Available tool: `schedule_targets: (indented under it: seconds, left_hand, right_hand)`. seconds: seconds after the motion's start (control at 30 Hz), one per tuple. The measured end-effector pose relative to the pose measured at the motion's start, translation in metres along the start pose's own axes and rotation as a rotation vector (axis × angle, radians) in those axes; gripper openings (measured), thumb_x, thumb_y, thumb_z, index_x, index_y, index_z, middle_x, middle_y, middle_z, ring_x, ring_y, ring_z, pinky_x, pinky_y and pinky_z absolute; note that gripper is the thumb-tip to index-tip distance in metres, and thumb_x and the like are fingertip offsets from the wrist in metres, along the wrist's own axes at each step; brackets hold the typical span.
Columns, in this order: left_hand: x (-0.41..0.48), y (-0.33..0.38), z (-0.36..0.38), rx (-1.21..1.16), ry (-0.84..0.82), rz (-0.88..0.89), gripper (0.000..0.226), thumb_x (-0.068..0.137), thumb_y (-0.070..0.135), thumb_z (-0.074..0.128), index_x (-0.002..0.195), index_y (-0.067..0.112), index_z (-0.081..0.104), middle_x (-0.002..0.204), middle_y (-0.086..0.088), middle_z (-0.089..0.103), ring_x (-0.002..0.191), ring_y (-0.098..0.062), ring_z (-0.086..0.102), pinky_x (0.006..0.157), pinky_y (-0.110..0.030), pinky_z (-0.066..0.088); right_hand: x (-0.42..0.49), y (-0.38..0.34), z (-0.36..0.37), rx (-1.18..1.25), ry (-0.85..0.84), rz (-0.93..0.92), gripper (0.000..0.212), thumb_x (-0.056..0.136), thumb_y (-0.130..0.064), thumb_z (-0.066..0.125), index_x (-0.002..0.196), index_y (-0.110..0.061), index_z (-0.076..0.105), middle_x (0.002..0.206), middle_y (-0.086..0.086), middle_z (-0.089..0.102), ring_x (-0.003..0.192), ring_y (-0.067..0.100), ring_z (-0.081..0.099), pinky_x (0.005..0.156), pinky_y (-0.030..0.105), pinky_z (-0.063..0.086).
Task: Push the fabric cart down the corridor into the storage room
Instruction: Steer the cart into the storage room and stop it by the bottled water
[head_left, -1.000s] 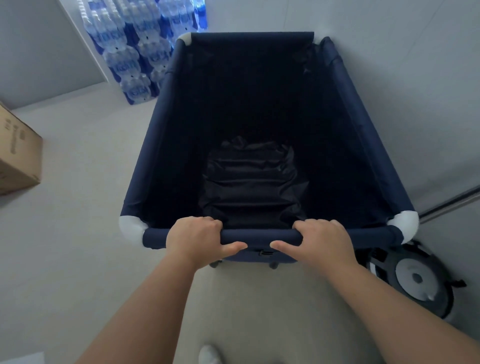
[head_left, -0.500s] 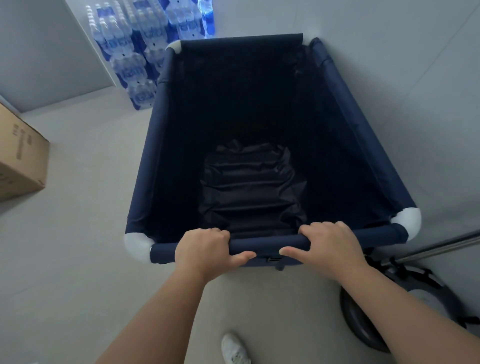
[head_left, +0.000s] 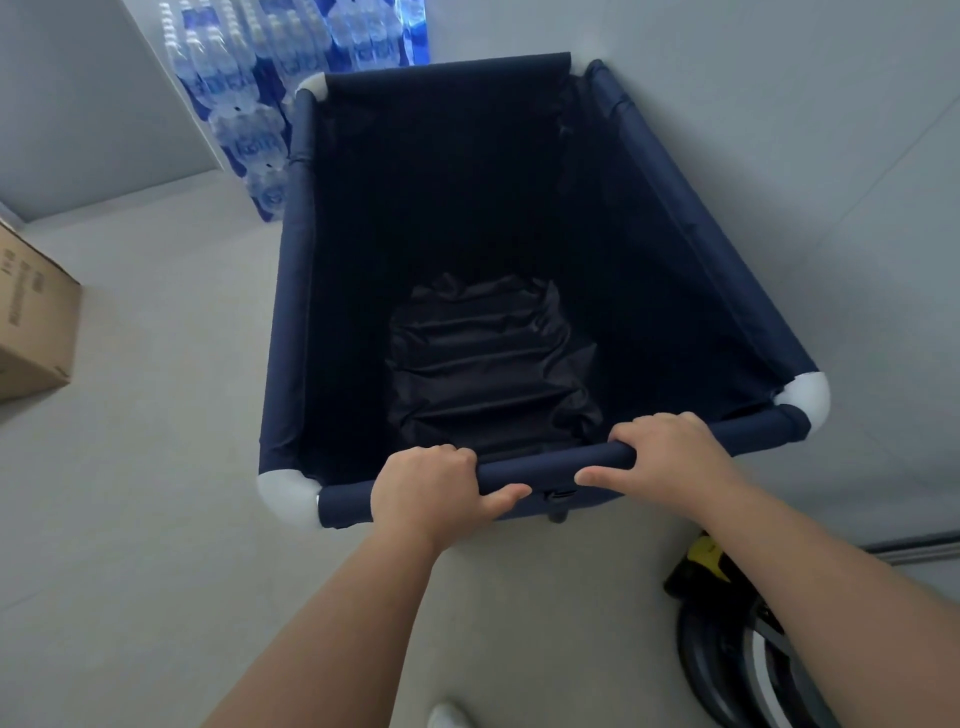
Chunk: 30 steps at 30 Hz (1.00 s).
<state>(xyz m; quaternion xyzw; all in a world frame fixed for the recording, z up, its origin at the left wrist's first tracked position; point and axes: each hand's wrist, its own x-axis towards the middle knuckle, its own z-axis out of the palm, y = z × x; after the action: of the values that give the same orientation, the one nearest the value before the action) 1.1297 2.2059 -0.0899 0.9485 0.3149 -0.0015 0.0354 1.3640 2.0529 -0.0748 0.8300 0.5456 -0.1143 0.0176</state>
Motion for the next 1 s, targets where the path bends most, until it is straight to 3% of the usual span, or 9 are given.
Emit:
schedule_targets:
  seconds: [0.3,0.5,0.7,0.83,1.0]
  left_hand:
    - [0.045,0.011,-0.001,-0.005,0.009,-0.04,0.075,0.071,0.095,0.019,0.063,0.025,0.046,0.056,0.01,0.044,0.048,-0.015,0.045,0.046,-0.032,0.028]
    - [0.081,0.027,0.001,-0.006,0.021,-0.091,0.077,0.071,0.096,0.016,0.062,0.026,0.046,0.055,0.011,0.046,0.046,-0.012,0.043,0.045,-0.032,0.027]
    - [0.122,0.055,0.002,-0.03,0.035,-0.165,0.078,0.069,0.096,0.014,0.06,0.025,0.045,0.055,0.01,0.049,0.047,-0.016,0.047,0.047,-0.033,0.033]
    - [0.151,0.077,0.0,-0.02,0.056,-0.197,0.077,0.07,0.095,0.014,0.056,0.025,0.041,0.052,0.009,0.046,0.044,-0.016,0.041,0.045,-0.032,0.025]
    - [0.182,0.093,0.001,-0.004,0.065,-0.218,0.08,0.072,0.095,0.013,0.058,0.023,0.046,0.053,0.008,0.048,0.045,-0.017,0.045,0.044,-0.031,0.027]
  right_hand:
    - [0.046,0.031,-0.012,-0.058,-0.004,-0.058,0.084,0.066,-0.099,0.013,0.091,-0.035,0.062,0.08,-0.013,0.058,0.084,0.013,0.055,0.082,0.038,0.034]
    - [0.08,0.062,-0.024,-0.012,0.086,-0.085,0.085,0.077,-0.089,-0.003,0.075,-0.033,0.061,0.075,-0.01,0.06,0.079,0.016,0.058,0.081,0.041,0.038]
    - [0.123,0.104,-0.031,-0.051,0.041,-0.066,0.067,0.092,-0.071,0.011,0.061,-0.031,0.055,0.069,-0.006,0.062,0.072,0.02,0.056,0.077,0.039,0.03]
    - [0.149,0.134,-0.041,-0.067,0.016,-0.081,0.062,0.098,-0.066,0.017,0.077,-0.035,0.067,0.079,-0.006,0.07,0.08,0.021,0.062,0.081,0.039,0.033]
    - [0.177,0.158,-0.051,-0.079,0.003,-0.08,0.063,0.1,-0.062,0.022,0.078,-0.03,0.072,0.076,-0.004,0.07,0.078,0.022,0.061,0.08,0.039,0.032]
